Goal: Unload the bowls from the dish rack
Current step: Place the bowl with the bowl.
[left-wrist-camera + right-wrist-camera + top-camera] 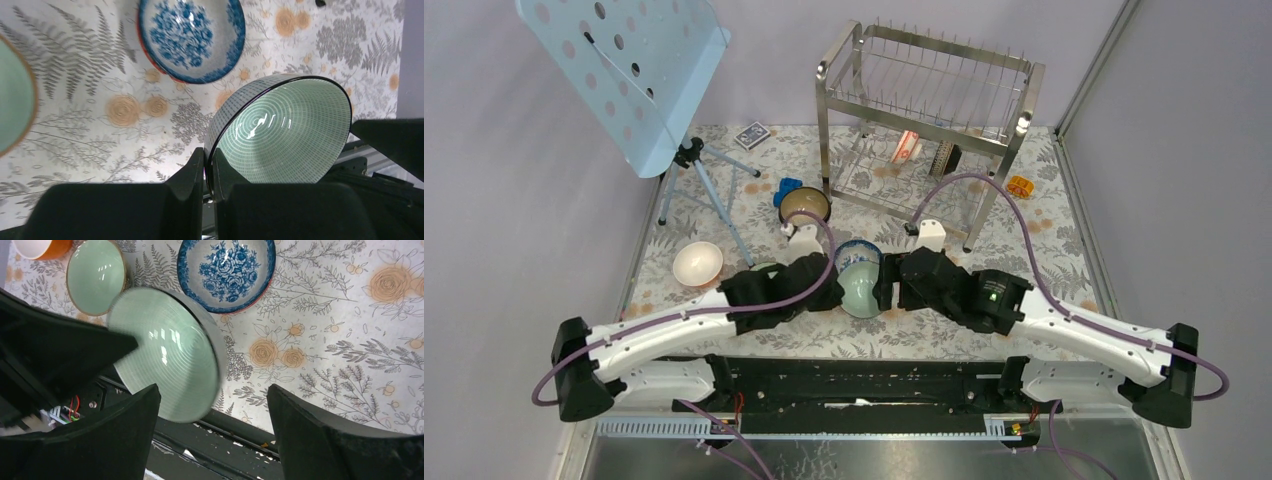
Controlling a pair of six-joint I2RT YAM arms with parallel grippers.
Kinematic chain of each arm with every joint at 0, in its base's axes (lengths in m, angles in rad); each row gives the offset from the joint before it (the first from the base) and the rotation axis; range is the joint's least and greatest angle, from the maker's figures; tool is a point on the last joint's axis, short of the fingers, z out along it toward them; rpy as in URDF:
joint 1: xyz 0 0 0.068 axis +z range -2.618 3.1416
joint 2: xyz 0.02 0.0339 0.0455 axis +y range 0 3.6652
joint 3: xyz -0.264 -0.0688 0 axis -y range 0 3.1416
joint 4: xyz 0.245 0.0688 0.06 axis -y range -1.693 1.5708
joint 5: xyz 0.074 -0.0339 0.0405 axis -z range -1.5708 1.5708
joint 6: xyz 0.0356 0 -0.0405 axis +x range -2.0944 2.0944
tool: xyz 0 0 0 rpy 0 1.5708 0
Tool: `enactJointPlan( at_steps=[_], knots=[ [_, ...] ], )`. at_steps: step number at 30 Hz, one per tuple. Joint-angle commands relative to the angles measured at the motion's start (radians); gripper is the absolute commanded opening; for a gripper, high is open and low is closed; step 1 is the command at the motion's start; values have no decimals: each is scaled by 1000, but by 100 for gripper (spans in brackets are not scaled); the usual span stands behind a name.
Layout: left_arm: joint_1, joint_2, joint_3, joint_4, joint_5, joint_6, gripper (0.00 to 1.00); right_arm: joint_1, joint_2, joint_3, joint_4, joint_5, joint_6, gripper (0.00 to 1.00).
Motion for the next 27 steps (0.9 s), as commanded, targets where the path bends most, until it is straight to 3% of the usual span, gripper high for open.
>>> enactJointPlan(
  at_steps=[1,9,17,27],
  knots=[
    [95,-128,35,-34,-4,45,0,-1,-83,30,-20,14,-74,86],
    [414,-261,32,-167,52,150,0,-1,-238,-112,51,11,-110,85],
    [782,-259,-87,-104,269,185,0,-1,-279,-198,88,-5,-99,85],
    [866,-252,-187,-94,280,122,0,0,-293,-253,115,-17,-87,85]
  ],
)
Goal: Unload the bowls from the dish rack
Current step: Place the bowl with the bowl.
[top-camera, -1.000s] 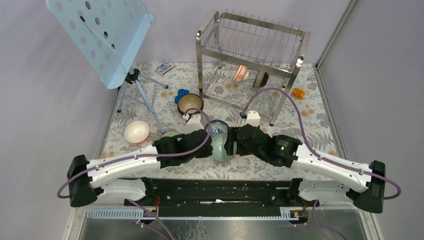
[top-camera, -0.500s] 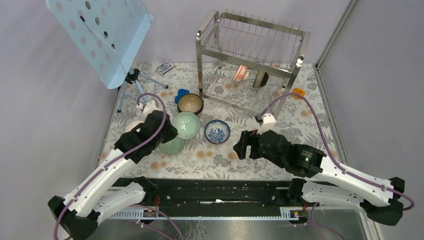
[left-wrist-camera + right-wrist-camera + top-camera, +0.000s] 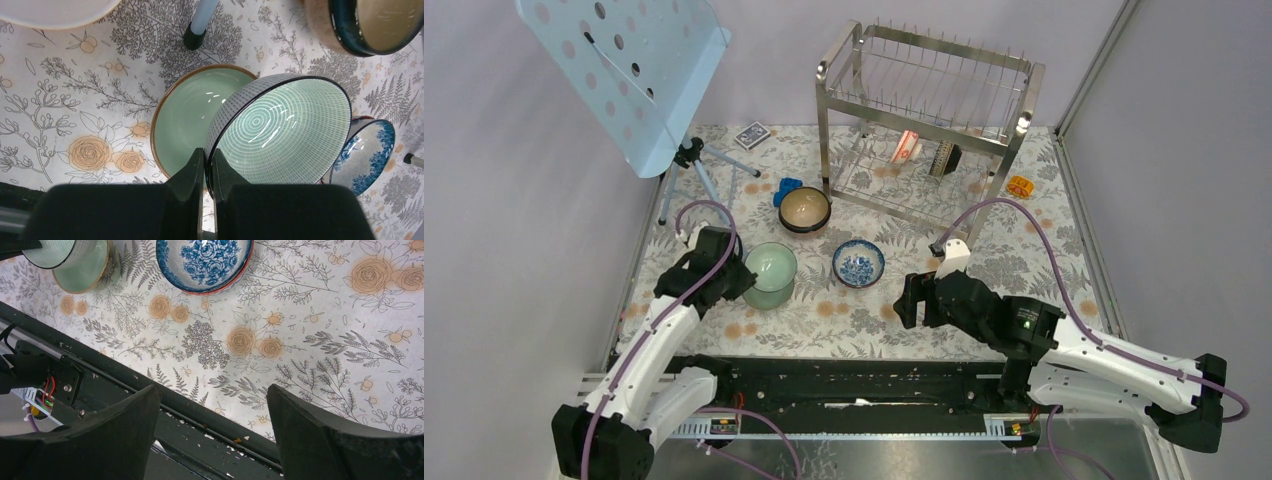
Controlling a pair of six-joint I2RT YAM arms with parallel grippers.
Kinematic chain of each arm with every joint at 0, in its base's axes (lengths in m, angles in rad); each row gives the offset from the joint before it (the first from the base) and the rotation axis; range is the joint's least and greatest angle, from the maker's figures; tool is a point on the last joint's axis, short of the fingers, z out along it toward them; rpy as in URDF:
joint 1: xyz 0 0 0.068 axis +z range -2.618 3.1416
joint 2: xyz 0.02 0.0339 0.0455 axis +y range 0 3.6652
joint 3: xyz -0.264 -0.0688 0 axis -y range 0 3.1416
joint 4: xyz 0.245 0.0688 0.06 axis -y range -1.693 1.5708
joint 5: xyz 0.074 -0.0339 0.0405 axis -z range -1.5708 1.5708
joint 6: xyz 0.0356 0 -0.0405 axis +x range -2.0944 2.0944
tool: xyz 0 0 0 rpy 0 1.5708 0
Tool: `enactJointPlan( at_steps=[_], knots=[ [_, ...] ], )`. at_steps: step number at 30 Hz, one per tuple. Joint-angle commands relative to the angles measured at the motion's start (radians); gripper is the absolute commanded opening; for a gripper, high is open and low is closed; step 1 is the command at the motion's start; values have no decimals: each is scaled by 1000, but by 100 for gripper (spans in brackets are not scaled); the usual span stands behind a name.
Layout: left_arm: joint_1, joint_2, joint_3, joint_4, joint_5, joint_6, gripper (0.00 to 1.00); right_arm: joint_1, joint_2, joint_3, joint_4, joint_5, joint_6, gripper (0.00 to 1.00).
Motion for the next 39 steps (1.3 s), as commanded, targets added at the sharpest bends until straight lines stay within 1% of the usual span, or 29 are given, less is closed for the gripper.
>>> enactJointPlan(
  at_steps=[1,20,39],
  knots=[
    [12,-11,-7,81,27,-37,0,-1,-13,-12,52,-8,0,85],
    [23,-44,-113,81,20,-56,0,-1,-14,-39,57,-14,25,84],
    [25,-41,-132,93,15,-71,0,-1,-16,-50,70,-21,36,84]
  ],
)
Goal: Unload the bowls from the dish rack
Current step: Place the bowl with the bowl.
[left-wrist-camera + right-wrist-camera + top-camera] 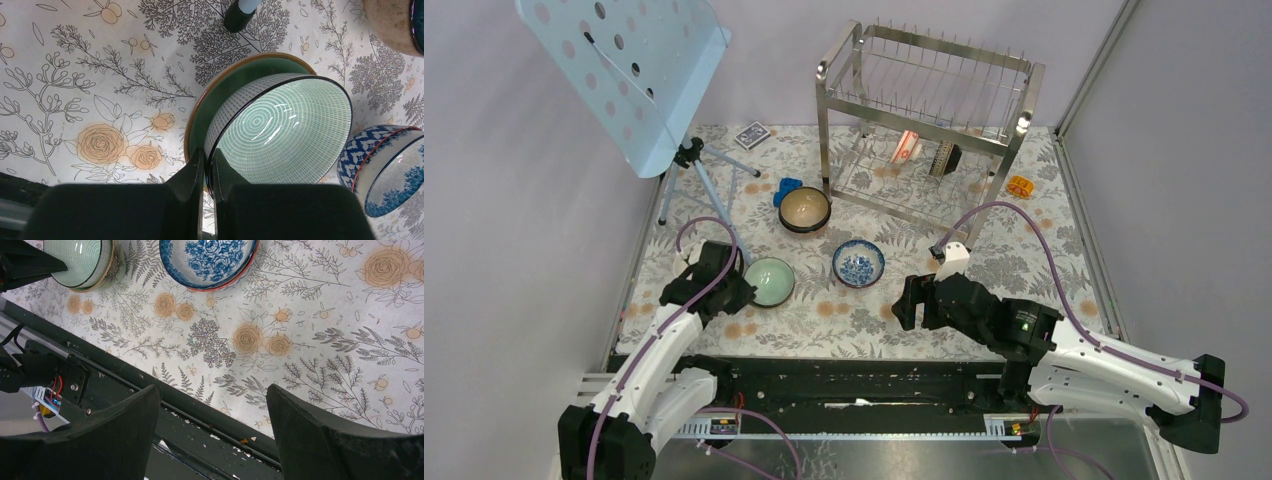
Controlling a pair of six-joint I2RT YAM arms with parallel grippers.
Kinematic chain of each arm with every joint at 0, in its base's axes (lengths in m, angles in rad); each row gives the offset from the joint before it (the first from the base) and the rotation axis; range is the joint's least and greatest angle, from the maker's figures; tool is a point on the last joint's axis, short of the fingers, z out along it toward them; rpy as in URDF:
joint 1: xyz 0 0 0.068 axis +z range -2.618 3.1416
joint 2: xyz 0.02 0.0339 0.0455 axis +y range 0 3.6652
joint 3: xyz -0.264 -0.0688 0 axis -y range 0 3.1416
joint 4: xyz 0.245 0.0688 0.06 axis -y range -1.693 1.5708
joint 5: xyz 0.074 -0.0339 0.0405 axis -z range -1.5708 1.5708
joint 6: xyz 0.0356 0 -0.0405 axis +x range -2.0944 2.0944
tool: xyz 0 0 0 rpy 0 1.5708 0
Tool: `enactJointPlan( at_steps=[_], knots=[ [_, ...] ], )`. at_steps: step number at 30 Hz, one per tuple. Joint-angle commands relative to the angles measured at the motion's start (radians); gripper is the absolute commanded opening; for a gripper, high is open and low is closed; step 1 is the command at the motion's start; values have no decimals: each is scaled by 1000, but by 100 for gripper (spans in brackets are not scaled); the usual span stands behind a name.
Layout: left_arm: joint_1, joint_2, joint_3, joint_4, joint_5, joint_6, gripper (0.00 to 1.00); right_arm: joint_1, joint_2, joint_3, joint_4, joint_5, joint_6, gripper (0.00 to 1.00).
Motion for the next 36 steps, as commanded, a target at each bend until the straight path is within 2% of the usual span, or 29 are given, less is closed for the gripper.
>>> enactJointPlan(
  at_steps=[1,5,13,20,25,36],
  knots=[
    [4,-12,6,65,3,-16,0,-1,-1,-5,31,-2,8,84],
    [4,-4,5,69,4,-15,1,-1,4,-4,34,-1,7,84],
    [4,-7,15,56,6,-13,17,-1,11,-3,34,0,1,84],
    [5,-20,26,31,-1,-18,21,-1,13,-2,35,1,-5,84],
    [4,-27,44,10,-8,-14,32,-1,13,-4,39,-1,-8,84],
    [4,-47,89,-40,-31,12,41,-1,34,7,49,-4,-19,84]
  ],
)
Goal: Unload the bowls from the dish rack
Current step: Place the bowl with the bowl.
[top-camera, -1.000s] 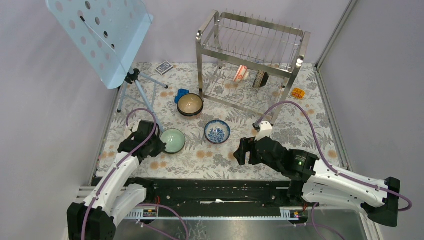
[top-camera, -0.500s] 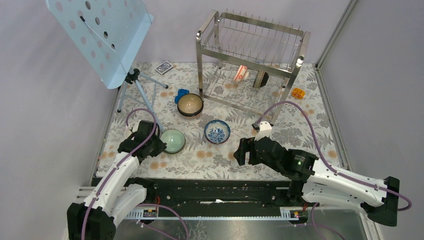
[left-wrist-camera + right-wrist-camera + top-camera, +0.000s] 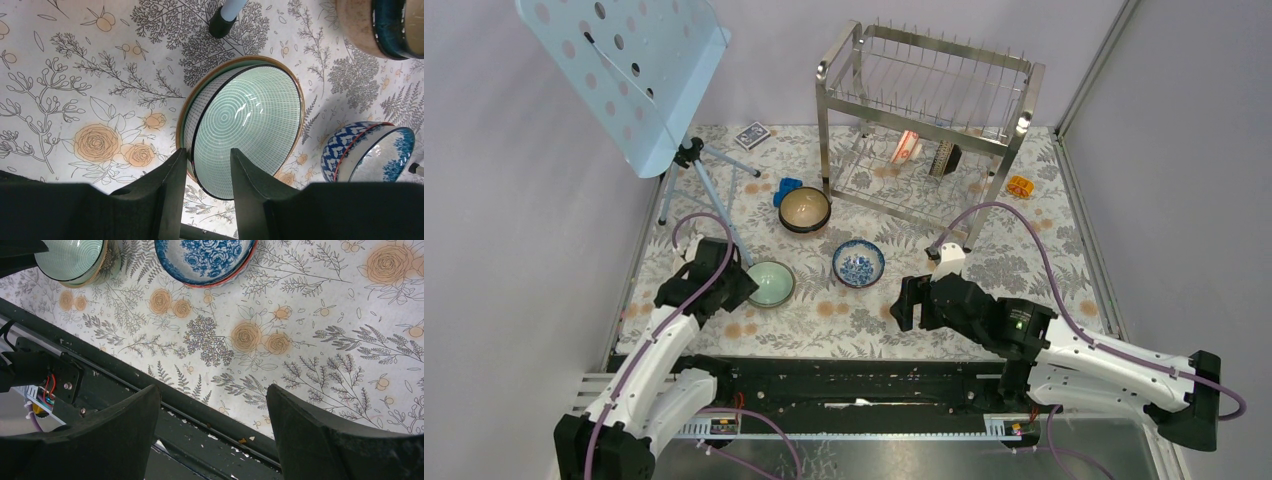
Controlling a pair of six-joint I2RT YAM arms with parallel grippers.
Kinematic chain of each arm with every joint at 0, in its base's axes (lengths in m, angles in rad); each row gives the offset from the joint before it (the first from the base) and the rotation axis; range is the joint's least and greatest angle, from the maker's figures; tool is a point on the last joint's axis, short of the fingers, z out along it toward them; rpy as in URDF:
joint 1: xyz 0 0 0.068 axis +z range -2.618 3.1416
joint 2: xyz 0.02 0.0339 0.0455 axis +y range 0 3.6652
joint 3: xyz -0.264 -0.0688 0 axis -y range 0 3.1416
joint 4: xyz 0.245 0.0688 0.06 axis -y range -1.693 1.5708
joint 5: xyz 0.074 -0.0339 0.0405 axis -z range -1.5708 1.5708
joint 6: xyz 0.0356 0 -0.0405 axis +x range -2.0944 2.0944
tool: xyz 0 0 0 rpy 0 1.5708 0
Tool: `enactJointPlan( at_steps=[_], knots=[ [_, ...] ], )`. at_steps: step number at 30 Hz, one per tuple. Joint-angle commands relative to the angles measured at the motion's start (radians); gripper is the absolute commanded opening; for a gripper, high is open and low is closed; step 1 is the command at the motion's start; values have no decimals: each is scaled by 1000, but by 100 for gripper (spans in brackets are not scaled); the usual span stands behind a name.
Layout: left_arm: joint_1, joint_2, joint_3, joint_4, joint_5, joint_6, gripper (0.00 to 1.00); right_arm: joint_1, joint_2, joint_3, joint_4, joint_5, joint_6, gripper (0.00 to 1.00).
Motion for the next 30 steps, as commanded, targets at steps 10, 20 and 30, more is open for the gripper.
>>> enactJointPlan(
  at_steps=[10,20,30],
  knots=[
    [4,-40,96,-64,-131,34,41,-1,9,13,40,3,-17,84],
    [4,2,58,-18,-106,25,28,-1,-2,0,36,5,-10,84],
    [4,19,25,19,-104,11,19,-1,-6,-5,34,9,-7,84]
  ],
)
